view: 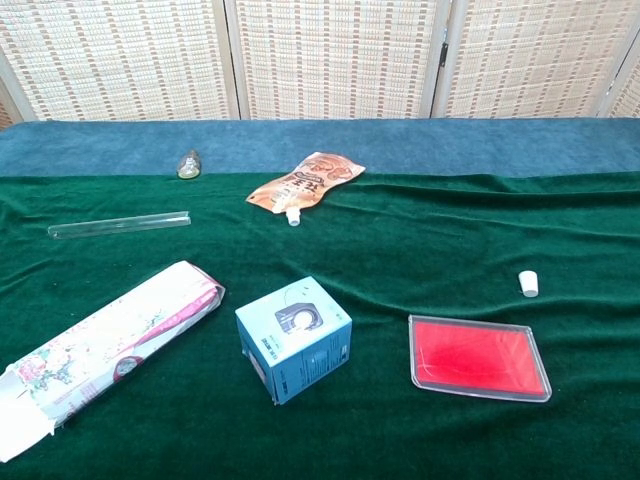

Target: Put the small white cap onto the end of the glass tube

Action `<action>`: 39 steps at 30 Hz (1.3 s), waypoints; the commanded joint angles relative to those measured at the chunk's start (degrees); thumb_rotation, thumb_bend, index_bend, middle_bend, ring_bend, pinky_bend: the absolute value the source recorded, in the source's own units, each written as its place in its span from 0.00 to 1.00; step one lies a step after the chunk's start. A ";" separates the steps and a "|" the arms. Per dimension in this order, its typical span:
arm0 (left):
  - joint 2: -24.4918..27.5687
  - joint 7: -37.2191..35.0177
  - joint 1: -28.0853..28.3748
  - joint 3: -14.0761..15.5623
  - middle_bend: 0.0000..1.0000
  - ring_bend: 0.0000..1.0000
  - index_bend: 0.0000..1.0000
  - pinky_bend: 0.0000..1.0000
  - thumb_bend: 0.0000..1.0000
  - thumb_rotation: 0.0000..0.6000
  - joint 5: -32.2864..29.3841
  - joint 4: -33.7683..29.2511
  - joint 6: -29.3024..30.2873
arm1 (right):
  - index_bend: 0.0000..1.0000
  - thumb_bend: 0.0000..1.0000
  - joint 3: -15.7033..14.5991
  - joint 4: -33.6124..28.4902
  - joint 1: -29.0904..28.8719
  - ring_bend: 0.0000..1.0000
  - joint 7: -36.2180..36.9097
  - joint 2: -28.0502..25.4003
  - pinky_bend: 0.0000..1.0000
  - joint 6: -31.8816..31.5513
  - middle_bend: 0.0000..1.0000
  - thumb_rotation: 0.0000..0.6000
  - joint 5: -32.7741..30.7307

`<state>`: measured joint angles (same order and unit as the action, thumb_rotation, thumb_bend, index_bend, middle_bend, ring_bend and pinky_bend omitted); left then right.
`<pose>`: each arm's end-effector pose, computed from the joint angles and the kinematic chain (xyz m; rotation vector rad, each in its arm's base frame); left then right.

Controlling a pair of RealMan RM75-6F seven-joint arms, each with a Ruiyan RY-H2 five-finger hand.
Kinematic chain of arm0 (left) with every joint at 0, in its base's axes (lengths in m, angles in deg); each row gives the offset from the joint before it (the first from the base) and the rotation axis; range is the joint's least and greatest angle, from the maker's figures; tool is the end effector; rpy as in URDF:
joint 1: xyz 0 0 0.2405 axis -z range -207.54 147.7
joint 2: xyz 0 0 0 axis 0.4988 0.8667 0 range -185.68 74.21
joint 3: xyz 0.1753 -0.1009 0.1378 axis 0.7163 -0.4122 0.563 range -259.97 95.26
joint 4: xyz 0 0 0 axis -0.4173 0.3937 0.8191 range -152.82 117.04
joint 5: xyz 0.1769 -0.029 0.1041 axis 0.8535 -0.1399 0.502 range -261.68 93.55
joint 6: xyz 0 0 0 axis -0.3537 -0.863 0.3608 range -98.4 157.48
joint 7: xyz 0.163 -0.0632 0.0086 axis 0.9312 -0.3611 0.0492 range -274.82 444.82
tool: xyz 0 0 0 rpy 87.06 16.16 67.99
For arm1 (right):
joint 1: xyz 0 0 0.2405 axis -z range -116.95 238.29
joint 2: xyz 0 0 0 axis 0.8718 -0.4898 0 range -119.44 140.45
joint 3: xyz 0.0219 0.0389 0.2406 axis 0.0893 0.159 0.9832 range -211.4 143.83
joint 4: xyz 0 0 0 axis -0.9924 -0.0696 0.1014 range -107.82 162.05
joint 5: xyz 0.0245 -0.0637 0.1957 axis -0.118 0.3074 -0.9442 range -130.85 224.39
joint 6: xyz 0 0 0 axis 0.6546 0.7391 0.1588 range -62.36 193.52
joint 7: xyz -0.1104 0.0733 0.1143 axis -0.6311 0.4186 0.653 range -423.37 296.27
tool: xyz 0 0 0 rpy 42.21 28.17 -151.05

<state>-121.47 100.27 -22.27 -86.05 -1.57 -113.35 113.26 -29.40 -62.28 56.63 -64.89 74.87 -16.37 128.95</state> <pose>-0.2852 0.2268 0.1446 -1.4343 -0.7702 -0.7694 -0.3240 -0.2123 0.1613 1.3493 -0.9079 0.7986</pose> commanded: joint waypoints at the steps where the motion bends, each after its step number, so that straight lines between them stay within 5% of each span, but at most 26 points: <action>1: -0.05 -0.08 -0.06 0.07 0.14 0.08 0.16 0.00 0.29 1.00 0.03 0.05 0.04 | 0.00 0.45 0.17 -0.08 -0.69 0.21 -0.15 0.12 0.06 0.85 0.12 0.74 0.02; 5: -0.09 -0.21 -0.10 0.11 0.14 0.08 0.16 0.00 0.30 1.00 0.05 0.18 0.08 | 0.00 0.45 0.51 -0.18 -2.27 0.43 -0.57 0.47 0.31 3.10 0.25 0.74 -0.25; 9: -0.17 -0.44 -0.15 0.22 0.14 0.08 0.16 0.00 0.29 1.00 0.08 0.36 0.05 | 0.03 0.45 0.30 -0.46 -4.60 0.78 -0.38 0.93 0.75 7.31 0.47 0.73 -0.42; 13: -0.30 -0.71 -0.20 0.35 0.14 0.08 0.17 0.00 0.30 1.00 0.05 0.66 -0.08 | 0.09 0.57 -0.25 -0.41 -7.54 0.97 1.32 1.93 0.95 13.58 0.69 0.73 -1.32; 22: -0.44 -1.39 -0.21 0.52 0.14 0.08 0.17 0.00 0.29 1.00 0.03 1.29 -0.39 | 0.14 0.83 -0.38 1.03 -13.19 1.00 4.33 4.88 1.00 24.48 0.88 0.73 -4.29; 39: -0.93 -2.17 -0.25 0.84 0.14 0.08 0.18 0.00 0.30 1.00 -0.25 2.51 -1.05 | 0.16 0.87 -0.14 5.28 -21.87 1.00 5.12 10.55 1.00 37.74 0.90 0.73 -8.85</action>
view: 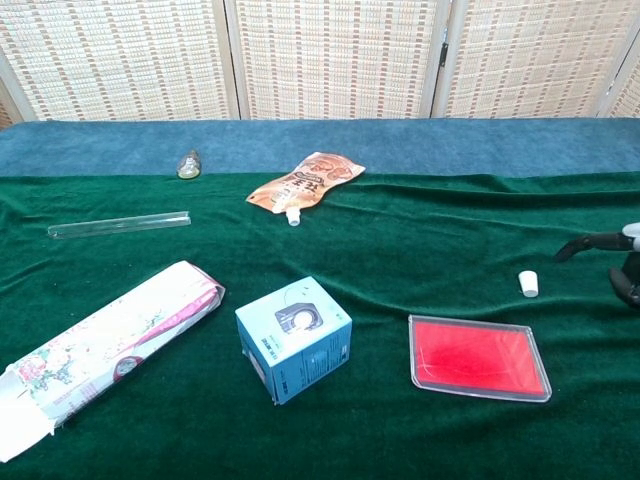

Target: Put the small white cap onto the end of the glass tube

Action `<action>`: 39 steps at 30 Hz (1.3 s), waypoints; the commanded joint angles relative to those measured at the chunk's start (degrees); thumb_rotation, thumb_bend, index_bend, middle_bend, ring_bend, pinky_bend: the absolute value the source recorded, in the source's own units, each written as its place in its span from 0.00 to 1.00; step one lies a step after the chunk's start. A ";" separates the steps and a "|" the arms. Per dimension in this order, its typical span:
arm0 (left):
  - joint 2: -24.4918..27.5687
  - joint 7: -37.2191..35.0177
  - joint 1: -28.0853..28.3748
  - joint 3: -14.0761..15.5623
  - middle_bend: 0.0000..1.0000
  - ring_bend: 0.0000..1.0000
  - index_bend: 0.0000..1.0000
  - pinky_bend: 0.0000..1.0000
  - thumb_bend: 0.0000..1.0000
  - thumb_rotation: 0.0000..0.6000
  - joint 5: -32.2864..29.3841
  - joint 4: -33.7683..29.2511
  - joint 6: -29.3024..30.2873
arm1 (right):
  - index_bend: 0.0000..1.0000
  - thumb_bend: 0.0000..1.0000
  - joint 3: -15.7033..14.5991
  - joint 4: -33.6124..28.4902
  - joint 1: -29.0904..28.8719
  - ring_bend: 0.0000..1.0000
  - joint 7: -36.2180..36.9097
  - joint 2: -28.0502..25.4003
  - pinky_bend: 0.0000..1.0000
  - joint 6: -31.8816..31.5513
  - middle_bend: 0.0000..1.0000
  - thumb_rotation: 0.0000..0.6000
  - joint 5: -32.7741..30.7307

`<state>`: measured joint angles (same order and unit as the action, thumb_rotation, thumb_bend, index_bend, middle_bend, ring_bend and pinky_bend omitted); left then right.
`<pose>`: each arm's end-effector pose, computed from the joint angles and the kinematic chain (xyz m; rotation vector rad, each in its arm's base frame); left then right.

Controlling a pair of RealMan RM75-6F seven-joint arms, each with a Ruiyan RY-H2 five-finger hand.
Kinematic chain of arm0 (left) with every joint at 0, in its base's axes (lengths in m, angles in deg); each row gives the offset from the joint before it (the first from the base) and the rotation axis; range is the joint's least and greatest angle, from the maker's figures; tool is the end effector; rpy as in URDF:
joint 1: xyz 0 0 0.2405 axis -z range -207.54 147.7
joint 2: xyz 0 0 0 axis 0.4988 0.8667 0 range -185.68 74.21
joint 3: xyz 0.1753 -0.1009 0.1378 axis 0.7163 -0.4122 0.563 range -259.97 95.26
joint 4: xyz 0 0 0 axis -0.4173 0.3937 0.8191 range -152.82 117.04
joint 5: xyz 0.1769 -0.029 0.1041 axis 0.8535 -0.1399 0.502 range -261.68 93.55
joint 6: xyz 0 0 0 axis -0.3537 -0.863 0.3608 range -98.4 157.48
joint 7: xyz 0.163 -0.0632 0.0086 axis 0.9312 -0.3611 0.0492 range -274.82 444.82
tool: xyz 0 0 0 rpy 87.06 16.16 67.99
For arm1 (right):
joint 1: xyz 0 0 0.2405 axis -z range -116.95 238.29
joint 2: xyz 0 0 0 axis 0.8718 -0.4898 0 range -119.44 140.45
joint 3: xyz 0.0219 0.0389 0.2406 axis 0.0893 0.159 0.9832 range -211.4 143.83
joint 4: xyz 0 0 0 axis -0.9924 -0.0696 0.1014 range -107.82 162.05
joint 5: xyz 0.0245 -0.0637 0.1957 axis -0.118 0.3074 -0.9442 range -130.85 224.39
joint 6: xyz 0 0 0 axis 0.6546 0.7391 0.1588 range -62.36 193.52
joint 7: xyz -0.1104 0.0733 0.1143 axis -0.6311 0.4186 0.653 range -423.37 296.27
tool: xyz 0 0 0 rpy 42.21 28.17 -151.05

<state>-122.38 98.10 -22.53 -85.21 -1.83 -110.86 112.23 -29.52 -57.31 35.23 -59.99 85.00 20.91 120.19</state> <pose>-0.2968 0.2234 0.1386 -1.4414 -0.8045 -0.7518 -0.2869 -0.2937 0.0183 1.7465 -1.3677 0.6561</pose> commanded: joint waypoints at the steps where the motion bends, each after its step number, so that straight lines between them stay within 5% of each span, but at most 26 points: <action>1: -0.03 -0.02 0.03 0.02 0.14 0.08 0.18 0.00 0.29 1.00 0.02 0.08 -0.07 | 0.16 0.87 -0.04 0.51 -0.77 1.00 0.40 0.66 1.00 0.72 0.90 0.73 -0.09; 13: -0.18 -0.21 0.01 0.13 0.14 0.08 0.18 0.00 0.30 1.00 -0.17 0.32 -0.35 | 0.17 0.87 -1.13 1.79 -2.82 1.00 1.10 2.42 1.00 2.63 0.90 0.73 0.20; 39: -0.55 -0.95 -0.27 0.59 0.14 0.08 0.19 0.00 0.29 1.00 0.35 0.96 -0.25 | 0.19 0.87 -6.32 -6.61 0.70 1.00 -5.81 -1.37 1.00 -5.15 0.90 0.72 3.34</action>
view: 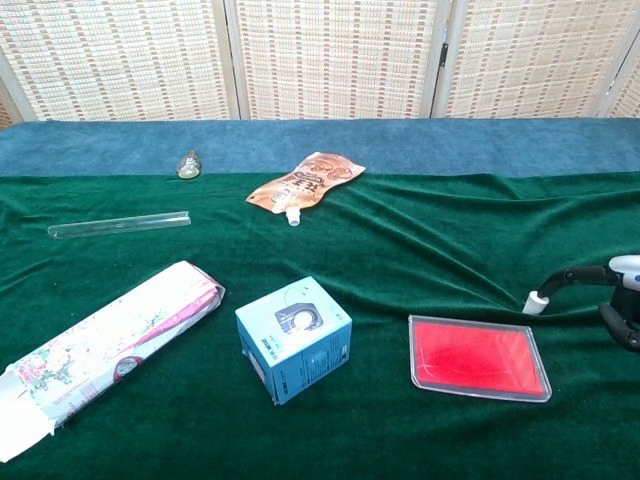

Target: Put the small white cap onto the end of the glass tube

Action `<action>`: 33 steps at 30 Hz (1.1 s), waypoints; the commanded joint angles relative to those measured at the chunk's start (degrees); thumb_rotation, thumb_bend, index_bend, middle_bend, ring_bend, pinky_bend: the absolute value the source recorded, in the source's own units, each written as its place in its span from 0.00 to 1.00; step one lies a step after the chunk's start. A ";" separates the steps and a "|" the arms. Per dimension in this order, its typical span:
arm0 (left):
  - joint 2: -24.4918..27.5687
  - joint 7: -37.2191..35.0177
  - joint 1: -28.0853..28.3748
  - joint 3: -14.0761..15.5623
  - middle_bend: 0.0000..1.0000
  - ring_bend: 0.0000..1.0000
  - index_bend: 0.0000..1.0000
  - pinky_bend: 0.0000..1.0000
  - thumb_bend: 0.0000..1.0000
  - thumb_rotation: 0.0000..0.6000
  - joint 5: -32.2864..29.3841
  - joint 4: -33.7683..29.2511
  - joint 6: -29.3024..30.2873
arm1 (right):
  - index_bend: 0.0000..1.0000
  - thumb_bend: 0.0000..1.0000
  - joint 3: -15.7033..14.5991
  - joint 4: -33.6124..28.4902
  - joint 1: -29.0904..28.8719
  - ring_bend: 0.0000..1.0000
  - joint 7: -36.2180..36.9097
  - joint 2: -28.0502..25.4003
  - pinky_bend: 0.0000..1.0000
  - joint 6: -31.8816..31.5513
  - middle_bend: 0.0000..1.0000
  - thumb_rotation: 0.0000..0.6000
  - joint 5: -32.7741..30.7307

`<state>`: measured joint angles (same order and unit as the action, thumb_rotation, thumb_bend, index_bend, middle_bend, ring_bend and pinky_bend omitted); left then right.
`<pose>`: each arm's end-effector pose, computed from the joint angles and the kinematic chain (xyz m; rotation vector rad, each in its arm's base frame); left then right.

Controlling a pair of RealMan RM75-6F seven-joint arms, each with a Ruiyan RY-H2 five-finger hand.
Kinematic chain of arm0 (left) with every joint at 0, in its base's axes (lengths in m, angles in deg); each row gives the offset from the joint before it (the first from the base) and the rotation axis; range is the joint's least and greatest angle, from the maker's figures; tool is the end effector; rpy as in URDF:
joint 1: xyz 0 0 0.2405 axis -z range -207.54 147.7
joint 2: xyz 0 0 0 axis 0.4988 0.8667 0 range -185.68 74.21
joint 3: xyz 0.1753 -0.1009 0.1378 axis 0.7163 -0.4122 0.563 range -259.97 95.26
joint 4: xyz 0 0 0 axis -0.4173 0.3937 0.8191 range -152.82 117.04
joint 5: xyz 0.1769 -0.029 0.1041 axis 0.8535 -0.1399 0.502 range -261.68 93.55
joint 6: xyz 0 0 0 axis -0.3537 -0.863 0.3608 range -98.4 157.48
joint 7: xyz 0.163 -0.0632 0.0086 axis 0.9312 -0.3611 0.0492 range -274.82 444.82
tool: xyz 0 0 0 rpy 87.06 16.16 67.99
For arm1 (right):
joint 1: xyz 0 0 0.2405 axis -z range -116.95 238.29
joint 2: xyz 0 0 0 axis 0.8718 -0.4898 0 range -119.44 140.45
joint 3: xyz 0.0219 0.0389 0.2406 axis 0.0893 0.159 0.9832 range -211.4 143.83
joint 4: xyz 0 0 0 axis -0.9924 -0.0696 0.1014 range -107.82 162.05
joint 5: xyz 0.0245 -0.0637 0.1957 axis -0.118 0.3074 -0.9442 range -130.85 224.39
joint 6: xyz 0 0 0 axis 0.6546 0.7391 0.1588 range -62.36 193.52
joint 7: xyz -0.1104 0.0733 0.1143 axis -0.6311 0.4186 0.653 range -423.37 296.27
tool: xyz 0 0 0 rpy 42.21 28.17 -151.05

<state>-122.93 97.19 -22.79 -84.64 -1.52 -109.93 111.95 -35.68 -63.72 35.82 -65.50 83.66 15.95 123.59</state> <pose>-0.3006 0.2202 0.1344 -1.4487 -0.8214 -0.7487 -0.2702 -0.2565 0.0077 1.8839 -1.2989 0.6311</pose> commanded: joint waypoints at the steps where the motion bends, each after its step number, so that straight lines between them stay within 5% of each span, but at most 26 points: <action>1: -0.03 -0.09 -0.03 0.00 0.14 0.08 0.19 0.00 0.29 1.00 0.11 0.08 0.10 | 0.19 0.87 -0.26 -0.35 0.23 1.00 -0.42 0.03 1.00 -0.50 0.90 0.73 0.14; 22: 0.15 -1.51 -0.38 -0.02 0.14 0.08 0.19 0.00 0.29 1.00 1.13 0.38 1.08 | 0.19 0.86 0.69 -3.22 4.09 1.00 0.90 -3.00 1.00 -10.88 0.90 0.73 3.00; 23: 0.15 -1.52 -0.35 -0.02 0.14 0.08 0.19 0.00 0.29 1.00 1.19 0.37 1.06 | 0.19 0.83 1.00 -3.31 4.32 1.00 0.94 -3.25 1.00 -11.43 0.90 0.73 2.67; 28: 0.15 -1.14 -0.22 -0.02 0.14 0.08 0.19 0.00 0.29 1.00 1.46 0.18 1.04 | 0.19 0.36 2.16 -2.82 4.69 1.00 -1.93 -3.70 1.00 -13.62 0.90 0.73 2.25; 33: 0.24 -0.66 -0.25 0.06 0.14 0.08 0.19 0.00 0.30 1.00 1.56 -0.23 1.07 | 0.19 0.33 2.30 -1.33 3.57 1.00 -4.97 -3.06 1.00 -13.03 0.90 0.76 3.54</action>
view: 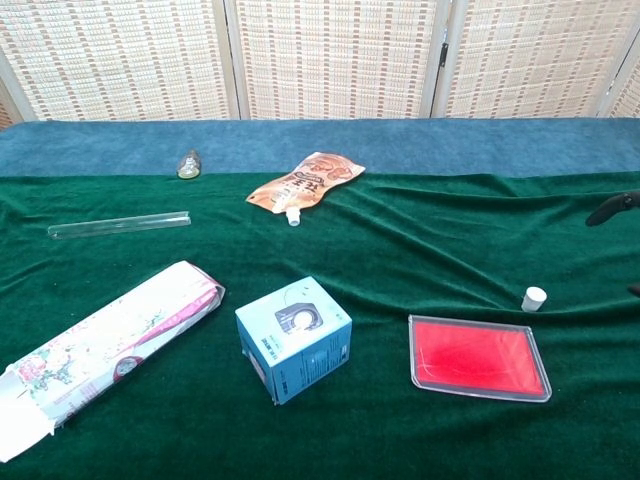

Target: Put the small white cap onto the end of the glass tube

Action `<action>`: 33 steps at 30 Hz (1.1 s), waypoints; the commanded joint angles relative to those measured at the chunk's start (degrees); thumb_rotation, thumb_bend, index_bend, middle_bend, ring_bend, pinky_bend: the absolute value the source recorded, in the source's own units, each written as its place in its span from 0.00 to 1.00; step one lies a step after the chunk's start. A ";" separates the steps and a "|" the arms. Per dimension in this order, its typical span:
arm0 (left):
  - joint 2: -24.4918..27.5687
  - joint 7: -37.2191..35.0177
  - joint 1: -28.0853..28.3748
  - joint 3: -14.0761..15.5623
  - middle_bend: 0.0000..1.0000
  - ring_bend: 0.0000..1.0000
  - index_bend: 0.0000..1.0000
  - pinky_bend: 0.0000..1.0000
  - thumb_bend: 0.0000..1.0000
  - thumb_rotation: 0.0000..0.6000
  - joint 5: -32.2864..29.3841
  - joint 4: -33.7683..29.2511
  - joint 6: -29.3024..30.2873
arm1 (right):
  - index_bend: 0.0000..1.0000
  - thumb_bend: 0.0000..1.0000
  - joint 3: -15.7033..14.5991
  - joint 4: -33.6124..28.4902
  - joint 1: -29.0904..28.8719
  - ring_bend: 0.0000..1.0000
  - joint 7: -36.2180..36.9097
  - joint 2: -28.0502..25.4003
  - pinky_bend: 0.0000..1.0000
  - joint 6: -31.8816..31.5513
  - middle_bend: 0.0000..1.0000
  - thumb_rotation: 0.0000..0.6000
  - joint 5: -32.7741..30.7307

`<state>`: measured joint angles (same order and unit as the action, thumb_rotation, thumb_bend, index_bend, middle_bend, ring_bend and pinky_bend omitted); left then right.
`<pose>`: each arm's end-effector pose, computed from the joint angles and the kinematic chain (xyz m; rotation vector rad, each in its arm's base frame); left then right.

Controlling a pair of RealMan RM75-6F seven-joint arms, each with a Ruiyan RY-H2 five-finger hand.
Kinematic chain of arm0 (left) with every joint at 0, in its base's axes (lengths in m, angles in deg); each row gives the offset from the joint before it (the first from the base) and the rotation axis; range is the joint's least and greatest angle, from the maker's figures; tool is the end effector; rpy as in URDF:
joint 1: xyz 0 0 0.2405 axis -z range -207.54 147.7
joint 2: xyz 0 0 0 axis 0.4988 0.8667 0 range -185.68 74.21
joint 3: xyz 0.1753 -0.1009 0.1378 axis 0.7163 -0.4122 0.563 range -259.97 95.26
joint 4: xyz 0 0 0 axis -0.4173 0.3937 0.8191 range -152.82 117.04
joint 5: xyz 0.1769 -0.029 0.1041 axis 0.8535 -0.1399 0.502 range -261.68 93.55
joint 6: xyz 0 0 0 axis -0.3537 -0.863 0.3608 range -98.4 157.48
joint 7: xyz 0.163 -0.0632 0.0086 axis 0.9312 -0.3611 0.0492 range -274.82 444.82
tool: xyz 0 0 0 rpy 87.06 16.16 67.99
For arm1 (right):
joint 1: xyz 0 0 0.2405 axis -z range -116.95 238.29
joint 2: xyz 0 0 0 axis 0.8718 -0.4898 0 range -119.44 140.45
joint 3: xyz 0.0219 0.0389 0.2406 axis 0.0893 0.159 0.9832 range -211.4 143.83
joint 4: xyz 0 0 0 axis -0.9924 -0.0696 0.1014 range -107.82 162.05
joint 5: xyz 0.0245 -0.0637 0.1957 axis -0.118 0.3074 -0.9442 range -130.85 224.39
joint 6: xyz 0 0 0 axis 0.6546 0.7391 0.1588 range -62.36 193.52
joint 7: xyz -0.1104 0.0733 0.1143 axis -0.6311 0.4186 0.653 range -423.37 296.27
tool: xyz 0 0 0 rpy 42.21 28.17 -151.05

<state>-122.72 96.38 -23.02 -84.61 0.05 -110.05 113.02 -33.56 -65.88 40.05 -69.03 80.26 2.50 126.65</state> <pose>-0.2959 0.2190 0.1366 -1.4527 -0.8070 -0.7798 -0.2641 -0.2648 0.0603 1.7435 -1.0754 0.7748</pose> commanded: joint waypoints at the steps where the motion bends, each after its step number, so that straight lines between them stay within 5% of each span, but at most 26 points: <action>1: 0.07 0.23 -0.02 0.00 0.14 0.08 0.19 0.00 0.30 1.00 -0.04 -0.20 0.01 | 0.19 0.32 0.28 1.15 -0.97 1.00 -1.86 0.59 1.00 0.79 0.91 0.77 0.48; 10: 0.15 1.05 -0.16 0.07 0.14 0.08 0.18 0.00 0.29 1.00 -0.39 -0.72 -0.08 | 0.35 0.32 1.39 6.38 -4.86 1.00 -2.94 4.55 1.00 6.40 0.93 0.79 -0.51; 33: -0.13 0.65 -0.33 0.11 0.14 0.08 0.18 0.00 0.30 1.00 -1.26 -0.16 -0.68 | 0.43 0.32 1.80 14.22 -8.60 1.00 -7.34 12.22 1.00 9.92 0.95 0.79 -1.91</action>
<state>-122.85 97.04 -23.36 -84.50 -1.20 -110.20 112.36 -31.75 -51.69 31.48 -76.34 92.46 12.41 124.74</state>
